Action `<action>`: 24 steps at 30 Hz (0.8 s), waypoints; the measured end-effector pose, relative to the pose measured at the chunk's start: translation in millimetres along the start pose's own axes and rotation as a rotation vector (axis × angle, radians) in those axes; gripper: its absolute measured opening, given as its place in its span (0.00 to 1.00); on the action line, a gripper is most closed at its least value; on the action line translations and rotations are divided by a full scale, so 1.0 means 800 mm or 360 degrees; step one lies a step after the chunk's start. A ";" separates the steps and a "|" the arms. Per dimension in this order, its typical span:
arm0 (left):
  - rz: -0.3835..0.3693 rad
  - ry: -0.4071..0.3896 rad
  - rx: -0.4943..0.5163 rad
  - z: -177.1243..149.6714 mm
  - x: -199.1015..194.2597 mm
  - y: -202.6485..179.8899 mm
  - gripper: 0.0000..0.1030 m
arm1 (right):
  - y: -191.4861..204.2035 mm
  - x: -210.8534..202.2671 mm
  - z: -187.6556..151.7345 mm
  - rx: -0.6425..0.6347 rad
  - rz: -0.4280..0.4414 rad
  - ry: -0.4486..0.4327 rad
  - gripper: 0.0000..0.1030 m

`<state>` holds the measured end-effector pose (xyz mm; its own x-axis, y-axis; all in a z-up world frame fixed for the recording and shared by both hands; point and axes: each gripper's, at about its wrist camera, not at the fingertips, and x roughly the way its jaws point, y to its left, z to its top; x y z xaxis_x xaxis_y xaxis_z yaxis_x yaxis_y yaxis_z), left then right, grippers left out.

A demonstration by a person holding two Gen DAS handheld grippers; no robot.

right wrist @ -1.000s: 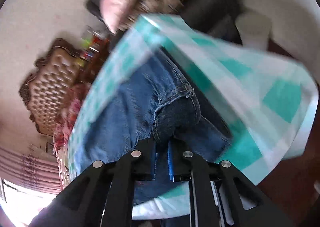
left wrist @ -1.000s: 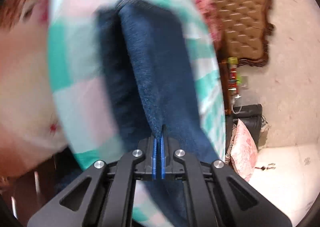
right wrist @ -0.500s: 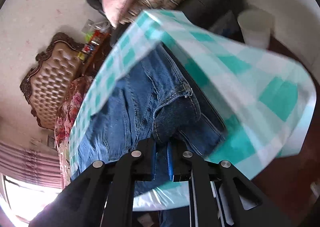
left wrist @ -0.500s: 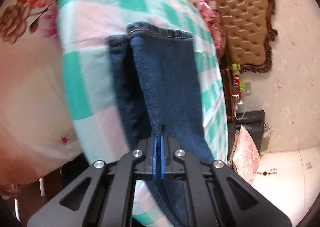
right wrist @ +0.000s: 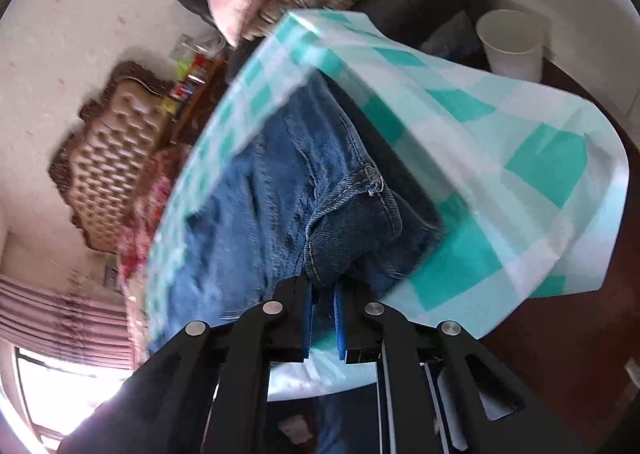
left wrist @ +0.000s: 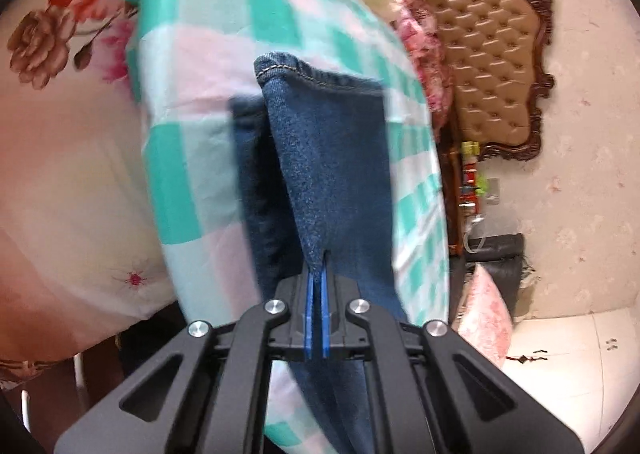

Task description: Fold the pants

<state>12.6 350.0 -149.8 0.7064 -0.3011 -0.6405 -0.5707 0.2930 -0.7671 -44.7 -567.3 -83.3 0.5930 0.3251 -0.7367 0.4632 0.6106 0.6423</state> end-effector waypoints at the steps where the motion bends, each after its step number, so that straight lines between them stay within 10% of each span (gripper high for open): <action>1: 0.0016 0.0009 -0.0024 -0.001 0.005 0.007 0.02 | -0.005 0.006 -0.002 -0.0012 -0.0032 0.0012 0.10; 11: 0.0044 -0.0094 0.0054 0.000 -0.012 0.027 0.18 | 0.006 0.019 -0.013 -0.0251 -0.0315 -0.0032 0.17; 13: 0.0127 -0.0194 0.0108 0.001 -0.033 0.027 0.18 | 0.008 0.004 -0.016 -0.0256 -0.0500 -0.0115 0.78; 15: 0.0168 -0.0292 0.0180 0.000 -0.053 0.023 0.18 | 0.008 -0.016 -0.018 -0.0294 -0.0630 -0.0219 0.81; 20: 0.0366 -0.0637 0.0851 -0.053 -0.072 -0.062 0.52 | 0.055 -0.059 -0.011 -0.0493 -0.0898 -0.0534 0.75; 24: 0.0214 -0.0410 0.1337 -0.137 -0.001 -0.153 0.65 | 0.187 0.013 -0.017 -0.1091 -0.0645 -0.0453 0.74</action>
<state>36.0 214.9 -59.3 0.7857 -0.0326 -0.6178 -0.2314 0.9106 -0.3423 22.1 -463.0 2.2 0.6529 -0.1517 -0.7421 0.2284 0.9736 0.0019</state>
